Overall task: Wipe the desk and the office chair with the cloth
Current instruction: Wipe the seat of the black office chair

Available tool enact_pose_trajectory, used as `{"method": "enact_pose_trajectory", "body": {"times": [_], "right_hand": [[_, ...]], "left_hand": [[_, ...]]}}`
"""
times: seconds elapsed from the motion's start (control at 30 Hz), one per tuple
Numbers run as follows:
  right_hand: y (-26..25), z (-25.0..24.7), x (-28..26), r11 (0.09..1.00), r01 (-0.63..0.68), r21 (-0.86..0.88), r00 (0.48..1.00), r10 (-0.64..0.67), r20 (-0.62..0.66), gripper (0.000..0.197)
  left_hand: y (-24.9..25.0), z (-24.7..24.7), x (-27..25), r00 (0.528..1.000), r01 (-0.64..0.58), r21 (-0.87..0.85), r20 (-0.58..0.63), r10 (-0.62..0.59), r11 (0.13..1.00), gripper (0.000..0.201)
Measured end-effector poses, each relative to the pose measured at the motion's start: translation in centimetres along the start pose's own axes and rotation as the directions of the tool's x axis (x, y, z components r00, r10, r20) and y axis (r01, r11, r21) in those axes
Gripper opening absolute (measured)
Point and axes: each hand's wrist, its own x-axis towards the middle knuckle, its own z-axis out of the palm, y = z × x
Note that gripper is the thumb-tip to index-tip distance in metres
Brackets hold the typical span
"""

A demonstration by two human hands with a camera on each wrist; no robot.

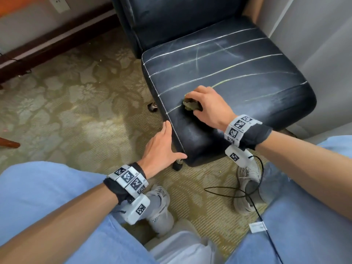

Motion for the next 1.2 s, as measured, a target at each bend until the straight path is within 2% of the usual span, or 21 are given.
{"method": "enact_pose_trajectory", "body": {"times": [0.1,0.13,0.2,0.23,0.27,0.4,0.5,0.6,0.67,0.77,0.9,1.0,1.1,1.2], "right_hand": [[-2.0,1.8,-1.0,0.988,0.147,0.038,0.989,-0.148,0.023,0.051],[-2.6,2.3,-1.4,0.975,0.219,0.043,0.974,-0.221,0.044,0.051],[-3.4,3.1,-2.1,0.944,0.329,0.024,0.939,-0.33,0.096,0.051],[-3.6,3.2,-2.3,0.937,0.349,0.003,0.93,-0.347,0.118,0.051],[-3.7,3.1,-2.4,0.937,0.349,-0.018,0.93,-0.344,0.127,0.052],[-2.8,1.5,-1.3,0.971,0.232,-0.059,0.968,-0.225,0.108,0.052],[-0.6,-0.2,-0.4,0.997,0.036,-0.062,0.998,-0.033,0.061,0.054],[1.9,-1.4,-0.1,0.992,-0.117,-0.042,0.993,0.116,-0.022,0.053],[2.6,-1.6,-0.5,0.985,-0.168,-0.039,0.984,0.165,-0.062,0.052],[1.6,-0.6,-1.9,0.991,-0.125,-0.052,0.989,0.12,-0.09,0.052],[-0.9,1.4,-4.9,0.993,0.071,-0.099,0.997,-0.07,0.02,0.051],[-1.6,1.2,-6.2,0.986,0.113,-0.121,0.993,-0.108,0.052,0.051],[-0.3,-0.6,-5.9,0.99,0.035,-0.136,0.999,-0.033,0.015,0.05],[3.3,-3.1,-5.1,0.976,-0.154,-0.153,0.987,0.145,-0.066,0.047]], "left_hand": [[-0.3,-0.3,0.2,1.0,0.007,0.003,-0.001,-0.007,1.0,0.132],[-0.4,-0.2,0.3,1.0,0.011,0.008,-0.004,-0.011,1.0,0.127],[-0.3,-0.2,0.4,1.0,0.026,0.048,0.002,-0.026,0.999,0.104],[-0.3,-0.2,0.4,0.999,0.037,0.069,0.012,-0.038,0.997,0.095],[-0.2,-0.1,0.4,0.999,0.037,0.08,0.014,-0.038,0.996,0.094],[-0.2,-0.1,0.2,1.0,-0.013,0.006,0.007,0.013,1.0,0.129],[0.0,-0.3,-0.2,0.999,-0.008,-0.027,0.036,0.009,1.0,0.133],[0.3,-0.5,-0.5,0.998,0.007,-0.087,0.055,-0.002,0.996,0.136],[0.5,-0.6,-0.4,0.998,0.017,-0.07,0.066,-0.012,0.997,0.135],[0.8,-0.5,-0.1,1.0,0.01,-0.02,0.026,-0.009,1.0,0.125],[0.8,-0.4,0.2,1.0,0.021,0.047,0.0,-0.021,0.999,0.114],[0.7,-0.6,0.5,1.0,0.03,0.084,-0.001,-0.03,0.996,0.111],[0.5,-1.1,0.9,0.999,0.051,0.121,0.006,-0.052,0.991,0.114],[0.3,-2.0,1.3,0.997,0.074,0.184,0.014,-0.078,0.98,0.119]]}}
